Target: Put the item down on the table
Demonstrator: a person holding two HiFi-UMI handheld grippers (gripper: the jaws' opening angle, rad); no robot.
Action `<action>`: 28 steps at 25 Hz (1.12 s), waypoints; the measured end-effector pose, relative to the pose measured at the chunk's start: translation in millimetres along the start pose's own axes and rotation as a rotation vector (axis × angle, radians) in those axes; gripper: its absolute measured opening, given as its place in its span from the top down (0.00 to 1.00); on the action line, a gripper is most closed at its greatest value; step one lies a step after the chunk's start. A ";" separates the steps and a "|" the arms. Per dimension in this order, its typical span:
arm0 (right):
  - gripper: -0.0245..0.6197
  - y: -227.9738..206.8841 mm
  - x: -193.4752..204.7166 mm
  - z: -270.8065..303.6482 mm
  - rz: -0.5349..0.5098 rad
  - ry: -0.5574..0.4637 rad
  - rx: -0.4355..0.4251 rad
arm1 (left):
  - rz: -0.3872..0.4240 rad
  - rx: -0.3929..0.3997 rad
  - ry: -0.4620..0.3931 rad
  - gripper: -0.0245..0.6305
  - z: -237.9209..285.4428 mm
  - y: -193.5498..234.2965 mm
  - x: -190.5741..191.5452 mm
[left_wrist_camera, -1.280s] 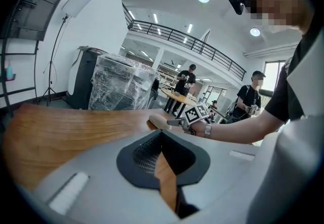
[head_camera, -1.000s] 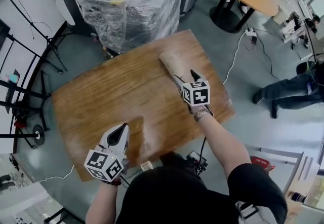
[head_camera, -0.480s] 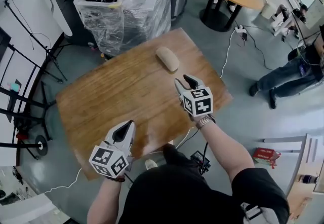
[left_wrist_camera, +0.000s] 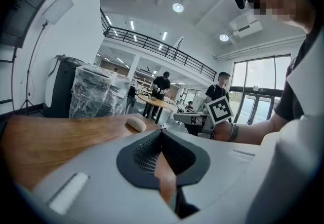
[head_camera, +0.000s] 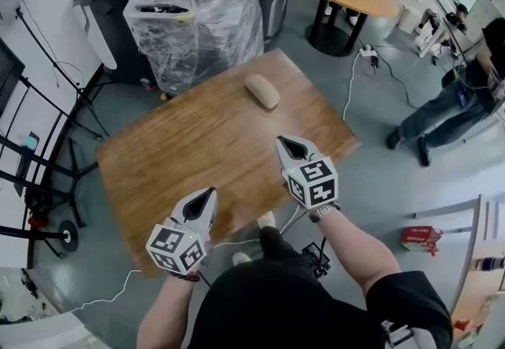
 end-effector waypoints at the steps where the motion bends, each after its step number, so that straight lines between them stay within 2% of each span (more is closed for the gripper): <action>1: 0.97 6.5 -1.4 -5.1 -0.002 -0.006 -0.006 | 0.004 0.003 -0.002 0.95 -2.3 -1.1 0.2; 14: 0.98 89.6 -15.5 -53.8 -0.010 -0.073 -0.104 | 0.073 0.031 -0.034 0.95 -27.8 -9.1 -5.7; 28: 0.98 124.1 -16.3 -70.0 -0.007 -0.080 -0.145 | 0.096 0.038 -0.044 0.95 -35.1 -11.3 -6.2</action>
Point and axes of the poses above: the fingertips, and each gripper's own axes: z forward along the fingers, y to its left, x out of its underside, the point moved 3 cm from there along -z, backward along the fingers, and after that the axes turned 7 degrees about -z, right-handed, at the moved point
